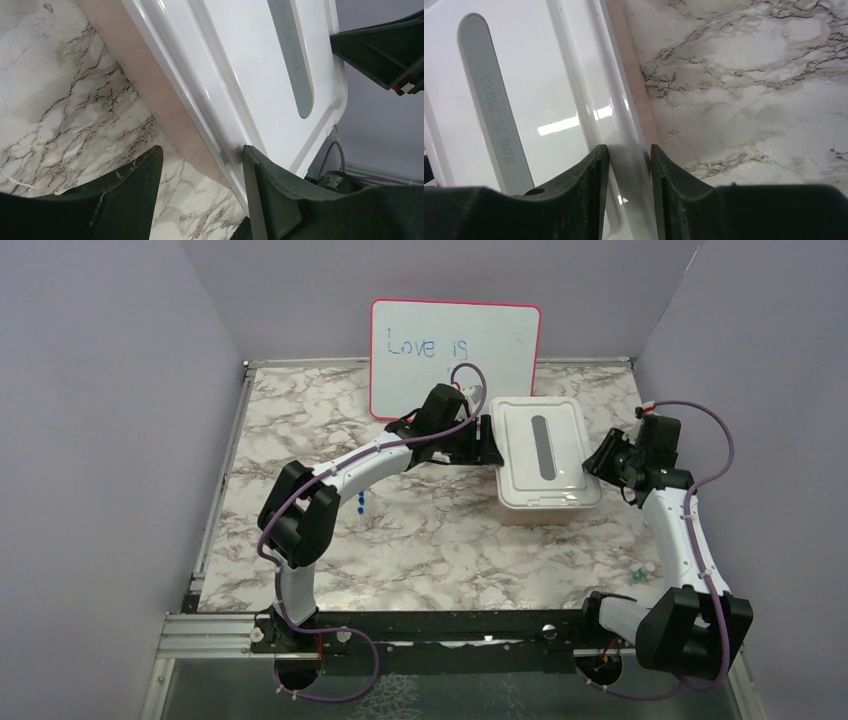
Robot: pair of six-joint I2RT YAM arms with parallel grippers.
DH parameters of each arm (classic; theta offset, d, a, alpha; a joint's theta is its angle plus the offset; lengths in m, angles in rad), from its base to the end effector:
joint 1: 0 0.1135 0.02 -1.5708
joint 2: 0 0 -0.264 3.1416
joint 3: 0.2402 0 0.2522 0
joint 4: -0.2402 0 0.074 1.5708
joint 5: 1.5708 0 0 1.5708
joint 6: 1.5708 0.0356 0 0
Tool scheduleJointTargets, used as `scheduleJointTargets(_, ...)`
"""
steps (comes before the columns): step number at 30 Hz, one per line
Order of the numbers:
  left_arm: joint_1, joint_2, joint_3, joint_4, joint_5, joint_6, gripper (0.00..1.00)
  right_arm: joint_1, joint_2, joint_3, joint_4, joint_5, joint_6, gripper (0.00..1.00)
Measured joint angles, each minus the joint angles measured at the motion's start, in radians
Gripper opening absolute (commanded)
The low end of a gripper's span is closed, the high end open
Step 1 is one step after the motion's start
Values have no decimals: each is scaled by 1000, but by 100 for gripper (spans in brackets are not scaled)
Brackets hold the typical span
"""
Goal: Organize the chemistry lab equipment
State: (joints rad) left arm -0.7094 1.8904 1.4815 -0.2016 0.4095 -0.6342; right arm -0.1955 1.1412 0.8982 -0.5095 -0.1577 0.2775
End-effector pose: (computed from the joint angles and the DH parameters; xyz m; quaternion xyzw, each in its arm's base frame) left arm 0.3238 -0.2967 0.2606 0.1265 0.8643 -0.4226 0.2417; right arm 0.2384 -0.0415 0.2782 0.1838 0.8965 0.0885 0.3933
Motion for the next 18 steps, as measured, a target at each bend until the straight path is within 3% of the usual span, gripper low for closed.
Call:
scheduleJointTargets(4, 0, 8, 13, -6, -15, 4, 57, -1, 19, 2, 17, -26, 1, 30)
scheduleJointTargets(8, 0, 8, 12, 2, -36, 0, 54, -7, 32, 6, 32, -58, -10, 29)
scheduleJointTargets(12, -6, 8, 3, 20, -43, -12, 56, -8, 34, 9, 37, -64, -15, 41)
scheduleJointTargets(15, -6, 8, 8, 15, -53, -8, 65, -8, 34, 22, 16, -54, -9, 53)
scheduleJointTargets(18, -6, 8, 44, -40, -99, 20, 73, -8, 35, 72, -37, -13, 5, 57)
